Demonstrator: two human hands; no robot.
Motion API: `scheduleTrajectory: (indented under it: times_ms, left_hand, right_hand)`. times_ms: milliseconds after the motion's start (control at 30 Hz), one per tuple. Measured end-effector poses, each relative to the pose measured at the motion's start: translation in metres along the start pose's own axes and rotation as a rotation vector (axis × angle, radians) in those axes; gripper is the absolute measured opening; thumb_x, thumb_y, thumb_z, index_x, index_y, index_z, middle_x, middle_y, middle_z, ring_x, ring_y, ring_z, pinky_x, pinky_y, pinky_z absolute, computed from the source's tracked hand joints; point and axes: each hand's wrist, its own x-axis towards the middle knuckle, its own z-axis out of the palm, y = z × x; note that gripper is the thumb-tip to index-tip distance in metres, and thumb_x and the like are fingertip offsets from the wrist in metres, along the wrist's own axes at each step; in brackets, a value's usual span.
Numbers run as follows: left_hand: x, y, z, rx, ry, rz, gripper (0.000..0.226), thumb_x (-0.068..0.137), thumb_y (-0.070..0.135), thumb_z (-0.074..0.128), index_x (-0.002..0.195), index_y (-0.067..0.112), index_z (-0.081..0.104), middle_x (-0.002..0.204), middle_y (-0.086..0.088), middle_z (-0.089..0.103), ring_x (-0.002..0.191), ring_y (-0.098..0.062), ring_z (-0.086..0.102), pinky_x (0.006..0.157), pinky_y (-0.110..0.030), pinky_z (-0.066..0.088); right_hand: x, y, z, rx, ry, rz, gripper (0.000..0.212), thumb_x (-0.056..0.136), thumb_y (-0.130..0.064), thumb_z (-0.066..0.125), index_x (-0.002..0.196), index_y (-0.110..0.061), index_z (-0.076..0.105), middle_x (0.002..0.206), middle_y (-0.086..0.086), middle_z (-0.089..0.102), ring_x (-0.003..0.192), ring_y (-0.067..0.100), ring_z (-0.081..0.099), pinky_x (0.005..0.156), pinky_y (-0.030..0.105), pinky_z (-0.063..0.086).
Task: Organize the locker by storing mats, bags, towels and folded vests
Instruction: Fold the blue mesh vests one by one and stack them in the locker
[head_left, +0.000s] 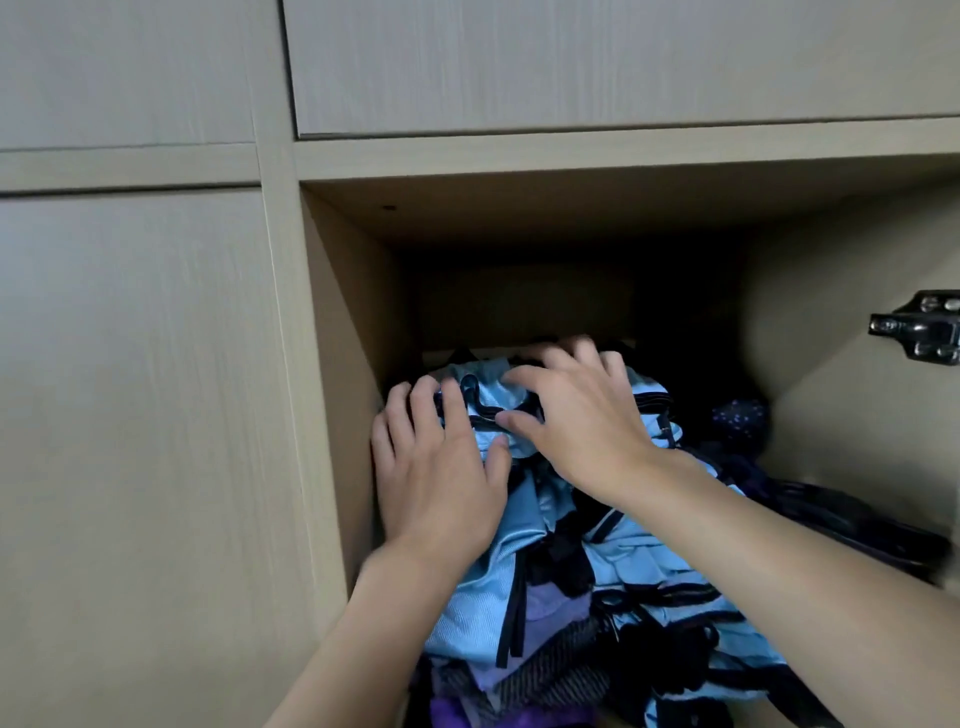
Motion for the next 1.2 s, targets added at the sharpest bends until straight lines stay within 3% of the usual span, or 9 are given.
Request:
scheduleTrajectory:
  times_ms: [100, 167, 267, 433, 700, 767, 867, 1200]
  left_hand:
    - [0.002, -0.004, 0.004, -0.023, 0.002, 0.051, 0.069, 0.095, 0.052, 0.02, 0.155, 0.018, 0.023, 0.144, -0.004, 0.048, 0.143, -0.032, 0.03, 0.117, -0.046, 0.02]
    - [0.001, -0.007, 0.008, -0.022, -0.014, 0.08, 0.064, 0.097, 0.052, 0.016, 0.154, 0.025, 0.024, 0.146, -0.001, 0.046, 0.146, -0.031, 0.025, 0.119, -0.044, 0.015]
    - [-0.002, -0.008, 0.014, -0.029, -0.009, 0.08, 0.064, 0.098, 0.054, 0.02, 0.148, 0.02, 0.038, 0.152, -0.003, 0.042, 0.149, -0.03, 0.021, 0.122, -0.044, 0.015]
    - [-0.009, -0.009, 0.026, -0.054, -0.001, 0.066, 0.074, 0.096, 0.055, 0.014, 0.151, 0.009, 0.035, 0.159, -0.009, 0.033, 0.152, -0.029, 0.015, 0.123, -0.042, 0.006]
    - [-0.011, -0.011, 0.026, -0.017, -0.131, 0.056, 0.085, 0.083, 0.05, -0.015, 0.158, 0.014, -0.001, 0.167, -0.002, -0.004, 0.153, -0.02, -0.013, 0.115, -0.035, -0.022]
    - [-0.01, -0.012, 0.026, -0.006, -0.174, 0.033, 0.078, 0.089, 0.049, -0.011, 0.158, 0.014, -0.006, 0.167, -0.003, -0.009, 0.152, -0.02, -0.017, 0.117, -0.036, -0.021]
    - [-0.007, -0.011, 0.019, -0.024, -0.225, 0.018, 0.066, 0.103, 0.046, 0.013, 0.158, 0.014, -0.007, 0.167, -0.003, -0.01, 0.152, -0.021, -0.017, 0.12, -0.038, -0.016]
    - [0.006, 0.0, -0.001, -0.108, -0.184, 0.007, 0.069, 0.1, 0.049, 0.033, 0.158, 0.018, 0.012, 0.165, -0.006, 0.008, 0.153, -0.027, -0.005, 0.122, -0.045, -0.008]
  right_hand:
    - [0.002, 0.003, 0.007, -0.009, -0.06, 0.025, 0.043, 0.095, -0.058, 0.045, 0.131, -0.037, 0.056, 0.134, -0.012, 0.055, 0.125, 0.018, 0.036, 0.094, 0.038, 0.02]
    - [0.001, 0.004, 0.013, 0.019, -0.104, 0.054, 0.042, 0.096, -0.058, 0.044, 0.132, -0.038, 0.054, 0.134, -0.013, 0.054, 0.127, 0.018, 0.036, 0.098, 0.042, 0.019]
    - [-0.006, 0.006, 0.023, 0.077, -0.141, 0.084, 0.044, 0.096, -0.056, 0.045, 0.136, -0.039, 0.05, 0.137, -0.014, 0.05, 0.13, 0.018, 0.034, 0.108, 0.048, 0.016]
    - [-0.014, 0.009, 0.038, 0.076, -0.138, 0.048, 0.05, 0.093, -0.059, 0.046, 0.14, -0.04, 0.045, 0.139, -0.016, 0.047, 0.131, 0.015, 0.032, 0.112, 0.047, 0.012]
    - [-0.017, 0.011, 0.046, 0.041, -0.178, 0.014, 0.053, 0.094, -0.06, 0.046, 0.142, -0.039, 0.044, 0.144, -0.014, 0.043, 0.137, 0.014, 0.028, 0.115, 0.048, 0.008]
    - [-0.015, 0.01, 0.045, 0.048, -0.192, 0.017, 0.055, 0.093, -0.061, 0.047, 0.142, -0.038, 0.044, 0.144, -0.014, 0.044, 0.137, 0.014, 0.028, 0.116, 0.049, 0.009]
    - [-0.014, 0.008, 0.042, 0.072, -0.188, 0.028, 0.056, 0.093, -0.058, 0.051, 0.143, -0.036, 0.043, 0.147, -0.012, 0.042, 0.139, 0.014, 0.028, 0.117, 0.048, 0.009]
    - [-0.025, 0.01, 0.014, 0.137, -0.193, 0.024, 0.062, 0.094, -0.043, 0.057, 0.15, -0.033, 0.033, 0.157, -0.011, 0.029, 0.147, 0.012, 0.015, 0.119, 0.041, 0.007]
